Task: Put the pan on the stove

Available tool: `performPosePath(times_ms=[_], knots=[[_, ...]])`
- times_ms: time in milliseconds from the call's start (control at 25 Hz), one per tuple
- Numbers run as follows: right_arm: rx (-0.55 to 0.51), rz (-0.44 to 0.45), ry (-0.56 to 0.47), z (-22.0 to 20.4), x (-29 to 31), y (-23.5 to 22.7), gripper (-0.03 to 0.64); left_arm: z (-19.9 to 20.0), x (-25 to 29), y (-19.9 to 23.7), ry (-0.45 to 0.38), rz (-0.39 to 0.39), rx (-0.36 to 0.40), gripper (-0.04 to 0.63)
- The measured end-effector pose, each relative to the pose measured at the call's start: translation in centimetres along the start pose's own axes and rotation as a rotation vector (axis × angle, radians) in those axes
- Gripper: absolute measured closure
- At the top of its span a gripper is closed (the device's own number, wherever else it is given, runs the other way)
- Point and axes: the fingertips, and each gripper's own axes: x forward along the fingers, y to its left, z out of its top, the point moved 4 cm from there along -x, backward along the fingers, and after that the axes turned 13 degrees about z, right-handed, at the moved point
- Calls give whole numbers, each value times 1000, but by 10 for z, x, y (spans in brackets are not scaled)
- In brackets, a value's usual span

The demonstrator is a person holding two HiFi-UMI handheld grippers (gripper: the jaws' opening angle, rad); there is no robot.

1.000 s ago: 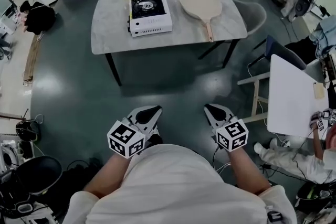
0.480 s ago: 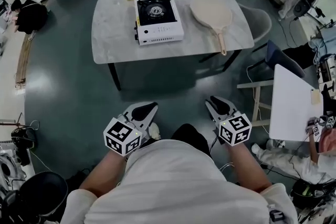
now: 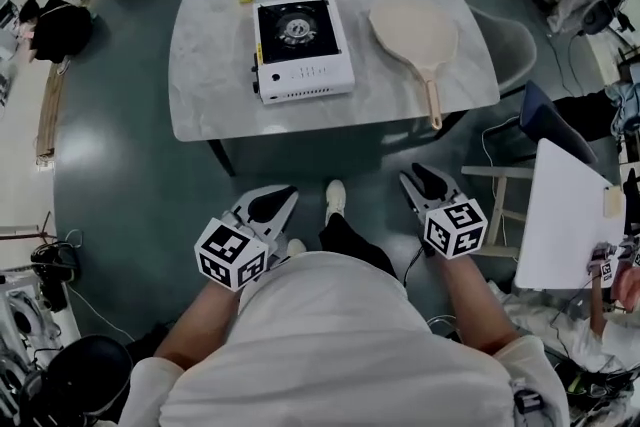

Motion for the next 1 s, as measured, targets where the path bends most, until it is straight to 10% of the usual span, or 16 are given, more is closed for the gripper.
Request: performPosePath(times_ms=[560,1000], knots=[[80,-109,85,44,59,-225,327,90,142,24,18,85,10,577],[242,-181,204,12,106,-293,250,118,179,49,35,45,31,577]])
